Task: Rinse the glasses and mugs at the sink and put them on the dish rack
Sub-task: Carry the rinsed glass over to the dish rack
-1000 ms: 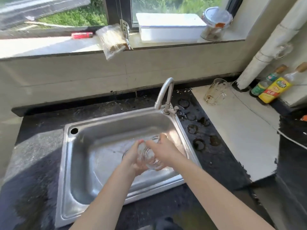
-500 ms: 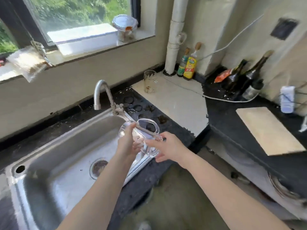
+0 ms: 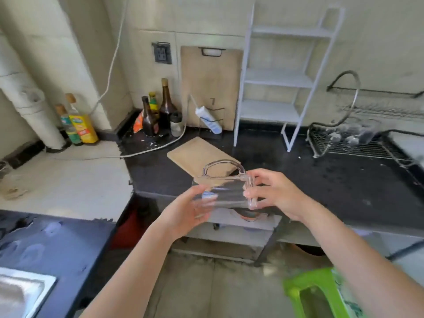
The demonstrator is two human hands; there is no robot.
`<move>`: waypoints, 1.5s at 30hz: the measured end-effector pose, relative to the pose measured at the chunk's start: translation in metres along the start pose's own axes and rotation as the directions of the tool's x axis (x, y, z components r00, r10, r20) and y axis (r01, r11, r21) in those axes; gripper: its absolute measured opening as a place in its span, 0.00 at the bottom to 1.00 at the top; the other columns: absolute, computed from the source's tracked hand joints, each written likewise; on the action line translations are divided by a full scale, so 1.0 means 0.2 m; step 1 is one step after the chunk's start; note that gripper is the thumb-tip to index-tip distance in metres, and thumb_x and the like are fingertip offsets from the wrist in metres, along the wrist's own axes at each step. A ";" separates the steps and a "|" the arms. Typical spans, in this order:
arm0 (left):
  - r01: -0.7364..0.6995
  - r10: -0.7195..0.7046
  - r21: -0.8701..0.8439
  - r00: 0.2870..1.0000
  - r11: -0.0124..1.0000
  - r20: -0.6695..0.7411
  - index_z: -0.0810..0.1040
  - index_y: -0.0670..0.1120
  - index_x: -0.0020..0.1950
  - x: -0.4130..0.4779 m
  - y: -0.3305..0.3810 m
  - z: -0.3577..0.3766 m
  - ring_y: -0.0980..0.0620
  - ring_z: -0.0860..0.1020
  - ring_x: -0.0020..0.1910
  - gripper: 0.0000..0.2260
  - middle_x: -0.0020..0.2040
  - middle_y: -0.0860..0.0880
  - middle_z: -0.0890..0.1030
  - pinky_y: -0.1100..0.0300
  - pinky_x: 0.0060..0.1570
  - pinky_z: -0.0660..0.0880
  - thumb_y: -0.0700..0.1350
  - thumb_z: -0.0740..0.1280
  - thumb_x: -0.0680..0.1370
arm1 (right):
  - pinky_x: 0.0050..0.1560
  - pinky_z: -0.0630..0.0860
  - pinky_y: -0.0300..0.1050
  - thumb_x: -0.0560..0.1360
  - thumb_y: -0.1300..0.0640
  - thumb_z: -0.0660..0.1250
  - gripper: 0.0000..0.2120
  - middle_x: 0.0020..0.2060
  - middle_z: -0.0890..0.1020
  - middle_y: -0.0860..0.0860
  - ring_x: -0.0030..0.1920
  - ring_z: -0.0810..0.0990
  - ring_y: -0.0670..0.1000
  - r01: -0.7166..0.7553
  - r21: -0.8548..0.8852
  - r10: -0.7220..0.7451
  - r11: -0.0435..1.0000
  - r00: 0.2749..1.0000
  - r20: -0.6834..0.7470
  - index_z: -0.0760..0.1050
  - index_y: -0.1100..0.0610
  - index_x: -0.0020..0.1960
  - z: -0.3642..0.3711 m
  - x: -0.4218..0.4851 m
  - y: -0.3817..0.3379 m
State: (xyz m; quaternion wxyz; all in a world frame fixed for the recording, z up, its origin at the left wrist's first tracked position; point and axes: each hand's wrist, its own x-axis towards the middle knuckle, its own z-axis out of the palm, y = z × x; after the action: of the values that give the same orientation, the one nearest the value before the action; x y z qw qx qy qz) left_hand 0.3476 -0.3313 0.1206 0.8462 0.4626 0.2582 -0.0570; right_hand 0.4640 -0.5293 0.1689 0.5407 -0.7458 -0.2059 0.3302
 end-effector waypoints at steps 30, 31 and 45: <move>-0.838 0.199 0.473 0.432 -0.270 0.879 0.60 0.50 0.69 1.95 -0.25 2.15 0.54 0.63 0.66 0.32 0.70 0.54 0.62 0.61 0.57 0.74 0.49 0.73 0.71 | 0.51 0.81 0.56 0.68 0.52 0.76 0.15 0.47 0.81 0.57 0.47 0.84 0.58 0.026 0.644 0.527 0.765 0.551 -0.647 0.78 0.59 0.50 -2.29 0.31 0.63; -0.841 0.148 0.478 0.455 -0.253 0.878 0.58 0.51 0.72 2.01 -0.25 2.21 0.55 0.61 0.68 0.33 0.72 0.55 0.60 0.62 0.60 0.70 0.50 0.72 0.72 | 0.49 0.82 0.54 0.67 0.51 0.77 0.17 0.47 0.81 0.57 0.47 0.84 0.57 0.028 0.615 0.518 0.788 0.511 -0.686 0.78 0.59 0.50 -2.38 0.34 0.65; -0.539 0.088 0.744 0.784 -0.395 0.615 0.71 0.47 0.67 2.80 -0.36 2.28 0.48 0.68 0.65 0.15 0.66 0.49 0.72 0.54 0.61 0.69 0.47 0.58 0.81 | 0.60 0.76 0.47 0.62 0.52 0.80 0.40 0.59 0.76 0.53 0.57 0.78 0.51 -0.148 0.026 0.070 0.989 0.304 -0.950 0.64 0.57 0.67 -3.22 0.92 1.06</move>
State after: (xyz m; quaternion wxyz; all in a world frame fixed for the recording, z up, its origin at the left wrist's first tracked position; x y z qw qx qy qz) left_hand 0.9804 -0.6626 -0.0090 0.1418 0.9746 -0.1664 -0.0489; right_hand 1.0417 -0.9093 0.0469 0.5098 -0.8271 0.1902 -0.1411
